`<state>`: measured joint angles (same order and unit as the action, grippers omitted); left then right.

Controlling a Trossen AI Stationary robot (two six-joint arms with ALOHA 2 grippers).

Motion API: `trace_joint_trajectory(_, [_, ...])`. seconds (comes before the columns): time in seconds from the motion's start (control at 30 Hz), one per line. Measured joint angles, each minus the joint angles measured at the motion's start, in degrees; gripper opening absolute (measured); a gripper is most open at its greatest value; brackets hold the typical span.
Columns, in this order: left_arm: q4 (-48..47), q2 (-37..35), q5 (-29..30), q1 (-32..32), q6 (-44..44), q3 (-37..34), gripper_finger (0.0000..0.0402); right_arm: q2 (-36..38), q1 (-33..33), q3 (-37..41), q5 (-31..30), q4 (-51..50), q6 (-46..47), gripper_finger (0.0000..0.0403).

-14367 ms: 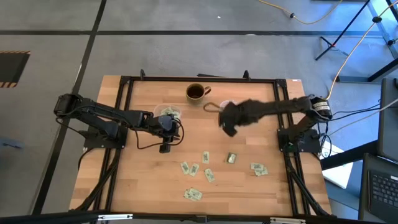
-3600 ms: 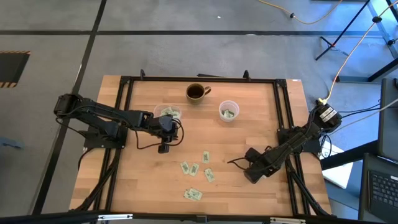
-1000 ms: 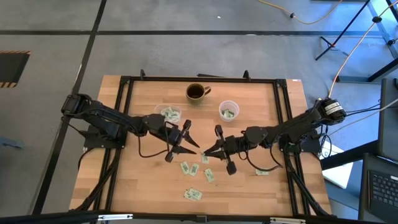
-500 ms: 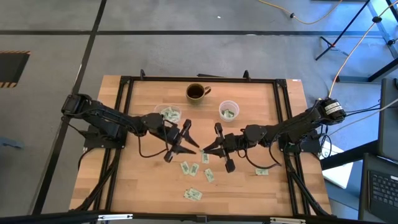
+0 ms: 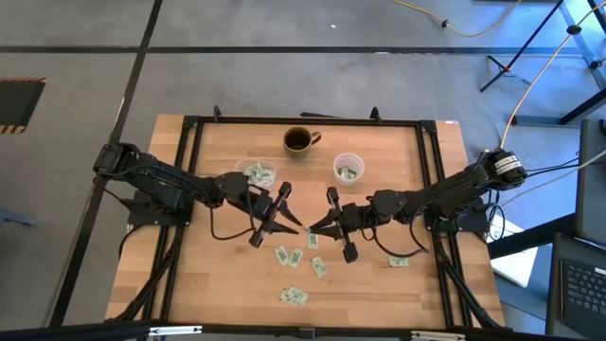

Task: Pick and place Stevia / Truvia into bins
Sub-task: Put the light green stevia packet into the left transparent container

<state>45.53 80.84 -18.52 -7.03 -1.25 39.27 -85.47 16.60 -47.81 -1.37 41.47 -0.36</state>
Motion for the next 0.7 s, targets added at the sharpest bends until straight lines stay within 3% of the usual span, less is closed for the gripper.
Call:
trace_joint_trajectory(0.4, [-0.03, 0.0, 0.09, 0.0, -0.12, 0.0, 0.0058, 0.0, 0.0, 0.0, 0.0, 0.02, -0.13, 0.0014])
trace_joint_trajectory(0.6, [-0.34, -0.01, 0.07, 0.0, -1.42, 0.0, 0.001, 0.0, 0.0, 0.0, 0.0, 0.01, -0.13, 0.0014])
trace_joint_trajectory(0.7, [-0.43, -0.02, 0.07, 0.0, -1.47, 0.0, 0.0006, 0.0, 0.0, 0.0, 0.0, 0.0, -0.13, 0.0014])
